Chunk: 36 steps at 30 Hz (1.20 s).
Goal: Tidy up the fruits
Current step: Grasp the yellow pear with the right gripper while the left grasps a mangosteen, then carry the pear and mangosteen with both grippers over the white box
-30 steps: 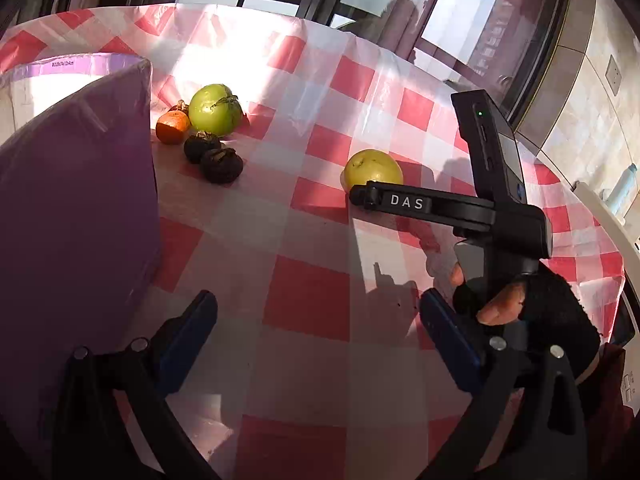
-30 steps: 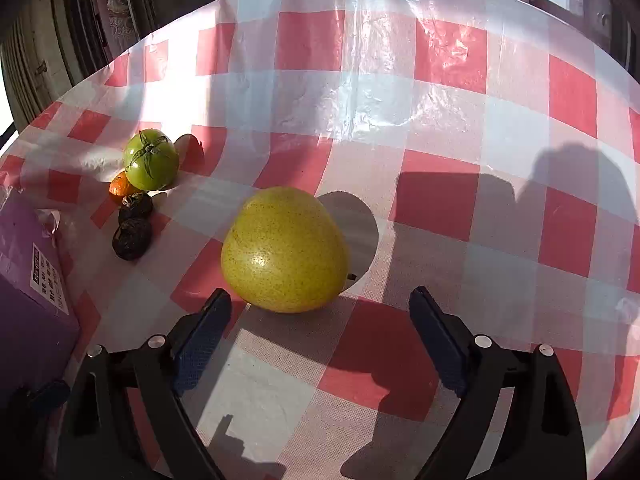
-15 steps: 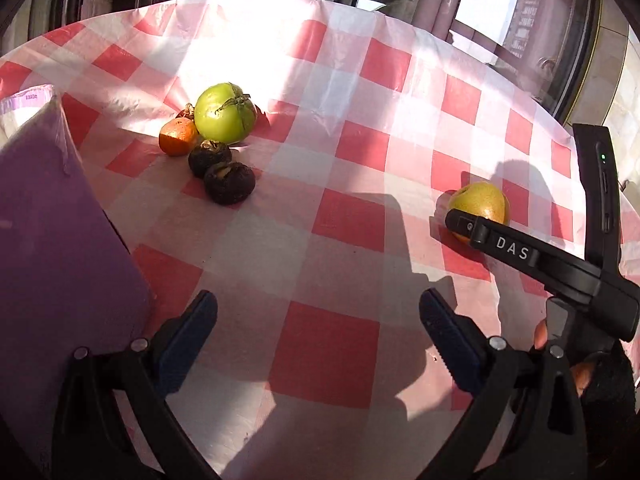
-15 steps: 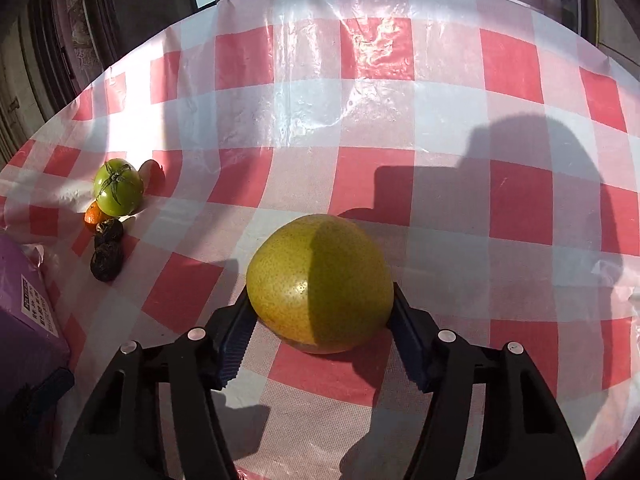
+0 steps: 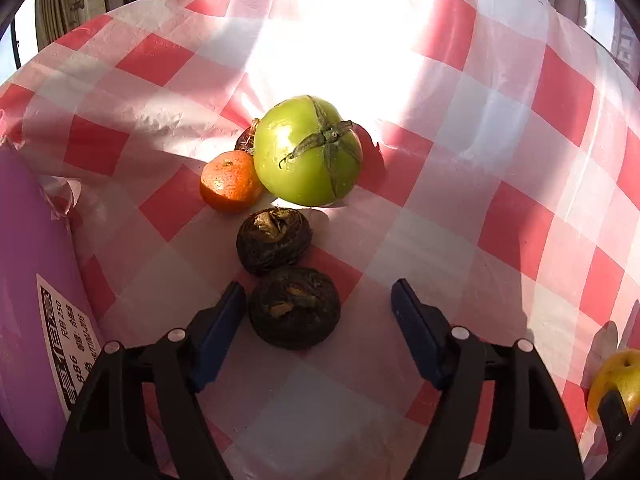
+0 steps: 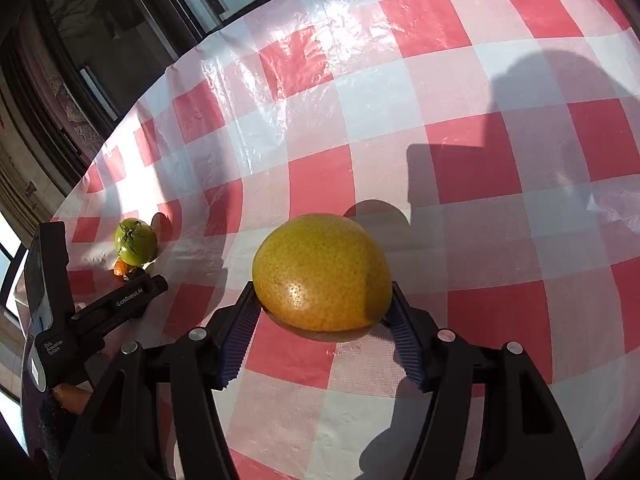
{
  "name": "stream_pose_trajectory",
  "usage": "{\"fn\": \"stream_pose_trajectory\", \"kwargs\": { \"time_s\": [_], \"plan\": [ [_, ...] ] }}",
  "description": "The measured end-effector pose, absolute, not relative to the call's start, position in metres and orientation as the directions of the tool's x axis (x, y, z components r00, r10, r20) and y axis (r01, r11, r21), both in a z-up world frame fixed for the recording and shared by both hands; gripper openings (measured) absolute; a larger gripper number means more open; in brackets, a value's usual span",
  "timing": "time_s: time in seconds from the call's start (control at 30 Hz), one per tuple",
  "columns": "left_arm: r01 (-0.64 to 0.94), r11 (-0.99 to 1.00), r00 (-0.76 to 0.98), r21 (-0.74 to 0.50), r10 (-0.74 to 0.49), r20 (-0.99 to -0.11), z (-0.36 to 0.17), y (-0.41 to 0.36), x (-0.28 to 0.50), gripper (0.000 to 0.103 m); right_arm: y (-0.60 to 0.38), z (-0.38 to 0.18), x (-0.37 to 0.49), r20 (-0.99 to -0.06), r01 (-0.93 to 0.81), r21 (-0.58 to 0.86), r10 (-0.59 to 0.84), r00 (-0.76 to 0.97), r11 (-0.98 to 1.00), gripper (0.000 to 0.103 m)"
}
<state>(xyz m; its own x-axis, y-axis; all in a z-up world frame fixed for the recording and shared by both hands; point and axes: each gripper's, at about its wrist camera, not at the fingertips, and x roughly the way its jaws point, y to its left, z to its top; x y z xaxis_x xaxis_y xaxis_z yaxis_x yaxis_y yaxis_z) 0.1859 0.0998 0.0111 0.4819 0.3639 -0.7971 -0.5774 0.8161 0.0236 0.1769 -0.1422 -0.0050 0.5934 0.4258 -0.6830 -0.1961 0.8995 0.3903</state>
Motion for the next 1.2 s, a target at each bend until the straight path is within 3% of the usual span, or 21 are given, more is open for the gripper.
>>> {"fn": "stream_pose_trajectory", "kwargs": {
  "time_s": [0.03, 0.1, 0.2, 0.37, 1.2],
  "plan": [
    [-0.566, 0.825, 0.494, 0.014, 0.352, -0.795, 0.013, 0.098, 0.185, 0.042, -0.141, -0.005, 0.178, -0.683, -0.196, 0.391, 0.426, 0.593, 0.899, 0.062],
    [-0.508, 0.861, 0.519, -0.018, 0.289, -0.804, 0.015, 0.087, 0.179, 0.041, -0.141, -0.005, 0.177, -0.683, -0.196, 0.392, 0.428, 0.593, 0.899, 0.062],
    [-0.379, 0.909, 0.621, -0.171, 0.113, -0.775, 0.018, 0.065, 0.150, 0.041, -0.140, -0.006, 0.178, -0.682, -0.196, 0.394, 0.428, 0.593, 0.898, 0.062],
    [-0.246, 0.932, 0.689, -0.266, -0.026, -0.725, 0.016, 0.039, 0.114, 0.041, -0.141, -0.006, 0.178, -0.683, -0.196, 0.392, 0.427, 0.593, 0.899, 0.062],
    [-0.237, 0.906, 0.709, -0.352, -0.086, -0.700, 0.009, 0.043, 0.103, 0.041, -0.141, -0.006, 0.180, -0.682, -0.197, 0.397, 0.432, 0.590, 0.896, 0.062]
  ]
}}
